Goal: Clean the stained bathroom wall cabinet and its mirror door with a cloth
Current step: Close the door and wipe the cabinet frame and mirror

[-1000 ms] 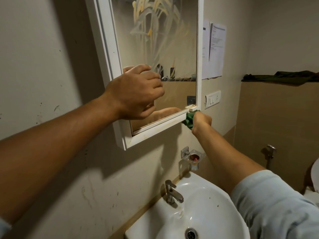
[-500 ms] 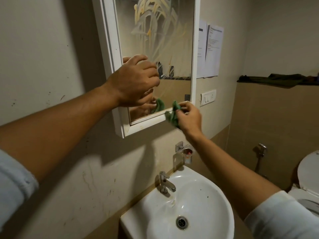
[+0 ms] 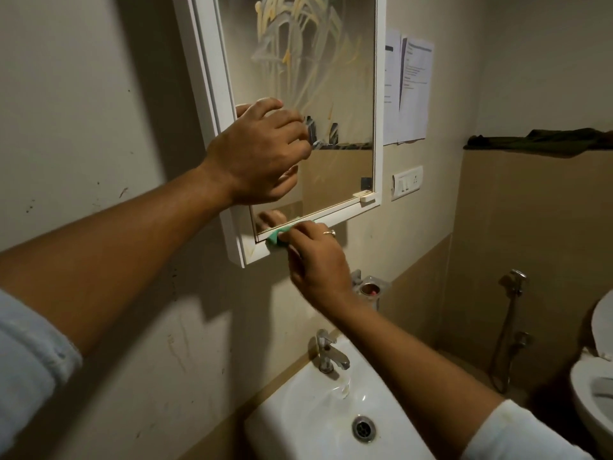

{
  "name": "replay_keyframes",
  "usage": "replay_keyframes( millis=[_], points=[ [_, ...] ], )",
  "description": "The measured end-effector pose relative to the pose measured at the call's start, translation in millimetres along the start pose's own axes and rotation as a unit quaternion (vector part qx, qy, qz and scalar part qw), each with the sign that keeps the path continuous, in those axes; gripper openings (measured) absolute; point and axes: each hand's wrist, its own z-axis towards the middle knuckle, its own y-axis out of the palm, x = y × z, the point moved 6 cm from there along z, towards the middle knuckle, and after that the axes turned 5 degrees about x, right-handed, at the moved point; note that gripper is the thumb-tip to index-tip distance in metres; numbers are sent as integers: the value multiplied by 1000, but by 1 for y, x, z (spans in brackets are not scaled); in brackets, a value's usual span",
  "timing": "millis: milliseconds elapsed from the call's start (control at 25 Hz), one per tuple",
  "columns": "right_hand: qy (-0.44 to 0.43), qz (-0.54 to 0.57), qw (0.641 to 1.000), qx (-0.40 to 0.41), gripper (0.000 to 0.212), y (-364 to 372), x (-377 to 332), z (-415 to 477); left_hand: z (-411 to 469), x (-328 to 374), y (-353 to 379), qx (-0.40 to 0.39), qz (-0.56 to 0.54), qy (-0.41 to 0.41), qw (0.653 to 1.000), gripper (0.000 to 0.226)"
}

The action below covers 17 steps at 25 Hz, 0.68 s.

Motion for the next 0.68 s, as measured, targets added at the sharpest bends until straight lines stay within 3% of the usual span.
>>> replay_keyframes(
  millis=[80,200,280,360,520,600,680],
  points=[
    [-30,-59,998,-10,24,-11,40,13,0,-1,-1,3,0,0,1000,44],
    [224,-55,972,38,24,-36,132,32,-1,-3,0,15,1,-20,1000,43],
    [314,-18,946,84,24,-30,140,30,0,-5,2,27,-4,-33,999,43],
    [274,37,955,105,23,-11,90,23,-1,-5,2,30,-6,-36,999,42],
    [85,65,992,59,28,4,-12,2,-1,-4,-1,23,-2,-27,999,42],
    [4,21,999,41,27,-4,7,9,-1,-2,-2,24,-6,-17,1000,41],
    [64,-3,996,64,27,-17,62,27,0,-2,0,28,-6,-14,999,41]
  ],
)
